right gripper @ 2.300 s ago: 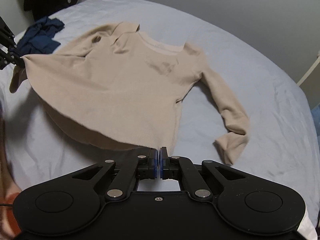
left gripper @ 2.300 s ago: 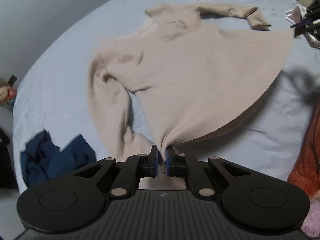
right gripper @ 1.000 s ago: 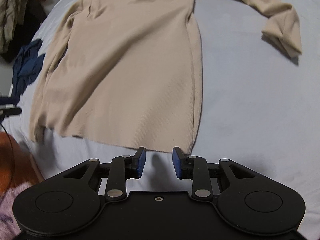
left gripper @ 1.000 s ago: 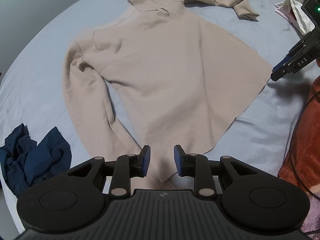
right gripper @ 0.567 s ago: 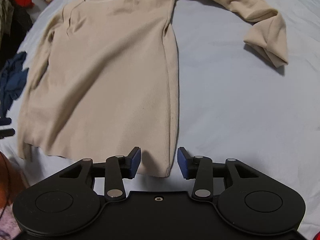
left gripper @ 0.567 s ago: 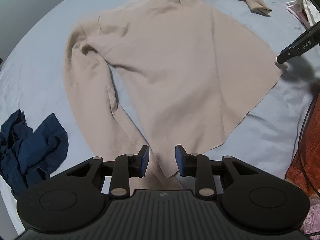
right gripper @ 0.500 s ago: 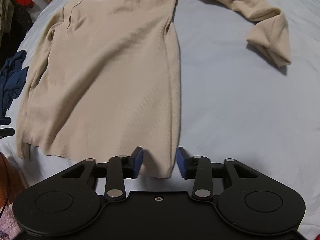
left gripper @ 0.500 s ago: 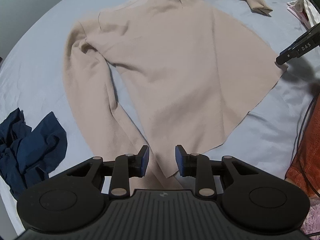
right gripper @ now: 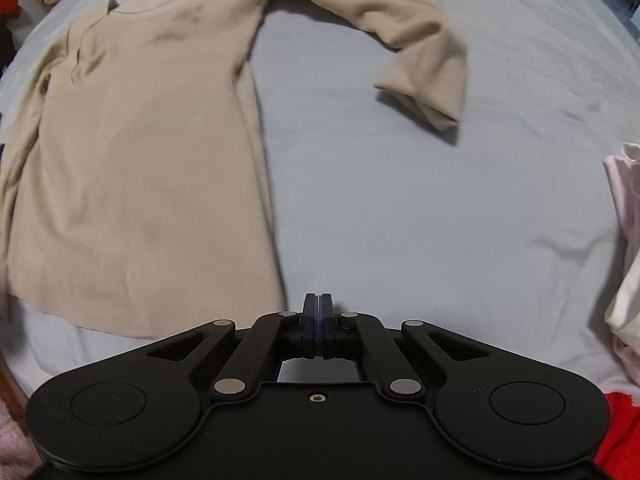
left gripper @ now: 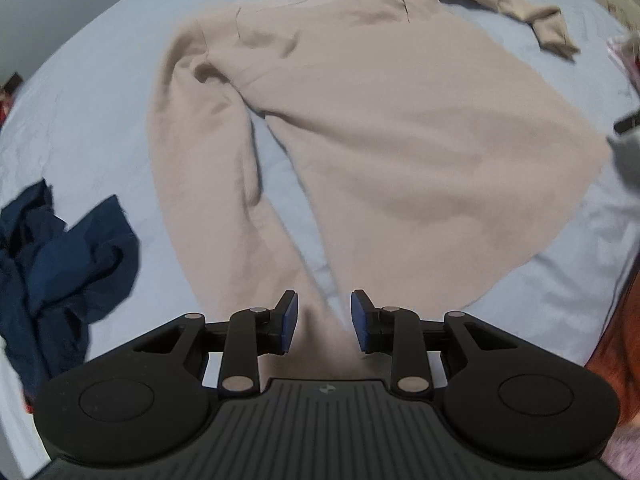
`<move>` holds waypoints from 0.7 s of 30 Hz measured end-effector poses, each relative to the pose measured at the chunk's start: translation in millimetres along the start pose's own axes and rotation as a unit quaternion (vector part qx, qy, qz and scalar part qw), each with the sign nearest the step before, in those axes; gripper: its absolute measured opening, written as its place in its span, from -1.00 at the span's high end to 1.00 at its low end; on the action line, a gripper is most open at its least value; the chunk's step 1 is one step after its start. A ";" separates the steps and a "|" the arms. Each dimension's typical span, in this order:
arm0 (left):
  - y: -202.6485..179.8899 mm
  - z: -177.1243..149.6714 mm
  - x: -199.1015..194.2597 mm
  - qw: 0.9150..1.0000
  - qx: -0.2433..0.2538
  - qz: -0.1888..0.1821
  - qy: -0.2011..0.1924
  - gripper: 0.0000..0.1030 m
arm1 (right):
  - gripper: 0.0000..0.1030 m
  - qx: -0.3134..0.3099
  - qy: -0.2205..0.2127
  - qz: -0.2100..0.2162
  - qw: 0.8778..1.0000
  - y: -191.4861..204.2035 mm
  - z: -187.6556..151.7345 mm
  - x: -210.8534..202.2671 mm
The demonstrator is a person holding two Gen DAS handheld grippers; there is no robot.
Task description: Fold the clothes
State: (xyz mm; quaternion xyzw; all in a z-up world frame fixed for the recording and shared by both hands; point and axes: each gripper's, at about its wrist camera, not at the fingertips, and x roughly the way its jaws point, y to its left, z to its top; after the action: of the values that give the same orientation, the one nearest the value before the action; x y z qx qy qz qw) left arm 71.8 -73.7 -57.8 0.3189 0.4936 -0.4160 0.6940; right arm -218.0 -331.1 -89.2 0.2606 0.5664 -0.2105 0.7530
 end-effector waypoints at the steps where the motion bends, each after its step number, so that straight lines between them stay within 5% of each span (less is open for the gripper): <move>1: 2.0 2.6 2.9 1.000 -0.015 -0.006 -0.004 0.45 | 0.99 0.008 0.001 0.012 1.000 -3.4 -1.3 0.5; 4: 3.4 6.6 8.1 1.000 -0.028 0.000 -0.008 0.45 | 0.82 0.014 -0.002 0.048 0.999 -5.6 -2.8 1.0; 7: 10.6 11.2 15.8 0.998 -0.056 -0.006 -0.008 0.45 | 0.40 -0.003 -0.007 0.055 0.998 2.7 -2.6 1.1; 21: 34.6 3.2 57.5 0.989 -0.140 -0.051 0.018 0.45 | 0.36 0.021 0.000 0.092 0.996 14.6 8.4 24.4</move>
State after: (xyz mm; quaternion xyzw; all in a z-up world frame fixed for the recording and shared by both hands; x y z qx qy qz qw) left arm 113.5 -75.9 -110.3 0.2006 0.5746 -0.3723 0.7007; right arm -196.3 -325.6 -108.6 0.3277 0.5353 -0.1521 0.7635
